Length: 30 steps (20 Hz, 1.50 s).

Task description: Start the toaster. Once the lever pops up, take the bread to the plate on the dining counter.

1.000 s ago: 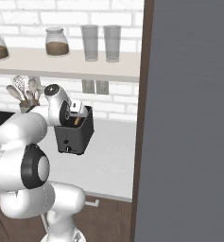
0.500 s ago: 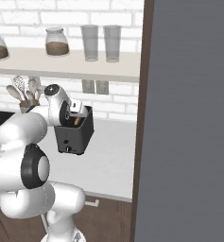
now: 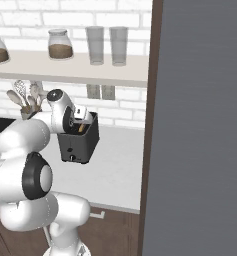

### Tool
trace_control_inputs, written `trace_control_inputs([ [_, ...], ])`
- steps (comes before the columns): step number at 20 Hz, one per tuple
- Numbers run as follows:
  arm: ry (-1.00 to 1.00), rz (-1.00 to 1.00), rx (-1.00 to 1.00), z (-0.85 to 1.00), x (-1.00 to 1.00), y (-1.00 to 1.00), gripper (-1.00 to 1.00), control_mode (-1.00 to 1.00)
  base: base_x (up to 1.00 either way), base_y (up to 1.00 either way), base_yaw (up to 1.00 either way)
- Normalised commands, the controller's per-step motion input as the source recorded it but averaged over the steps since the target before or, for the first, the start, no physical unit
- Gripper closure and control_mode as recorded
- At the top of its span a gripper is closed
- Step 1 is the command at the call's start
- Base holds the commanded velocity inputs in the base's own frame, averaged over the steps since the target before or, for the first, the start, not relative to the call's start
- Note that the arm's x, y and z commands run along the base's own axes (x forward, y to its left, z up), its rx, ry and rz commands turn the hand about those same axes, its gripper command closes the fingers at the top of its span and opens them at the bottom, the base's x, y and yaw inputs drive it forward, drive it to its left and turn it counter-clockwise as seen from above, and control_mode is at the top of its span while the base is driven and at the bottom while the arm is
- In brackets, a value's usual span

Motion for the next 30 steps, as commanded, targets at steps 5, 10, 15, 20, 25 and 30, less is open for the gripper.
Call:
trace_control_inputs([
  [5, 0.00, 0.00, 0.00, 0.00, 0.00, 0.00, -1.00, -1.00, 0.00, 0.00, 0.00],
  [10, 0.00, 0.00, 0.00, 0.00, 0.00, 0.00, -1.00, -1.00, 0.00, 0.00, 0.00],
  [15, 0.00, 0.00, 0.00, 0.00, 0.00, 0.00, -1.00, -1.00, 0.00, 0.00, 0.00],
  [20, 0.00, 0.00, 0.00, 0.00, 0.00, 0.00, -1.00, -1.00, 0.00, 0.00, 0.00],
  [25, 0.00, 0.00, 0.00, 0.00, 0.00, 0.00, -1.00, -1.00, 0.00, 0.00, 0.00],
  [30, 0.00, 0.00, 0.00, 0.00, 0.00, 0.00, -1.00, -1.00, 0.00, 0.00, 0.00],
])
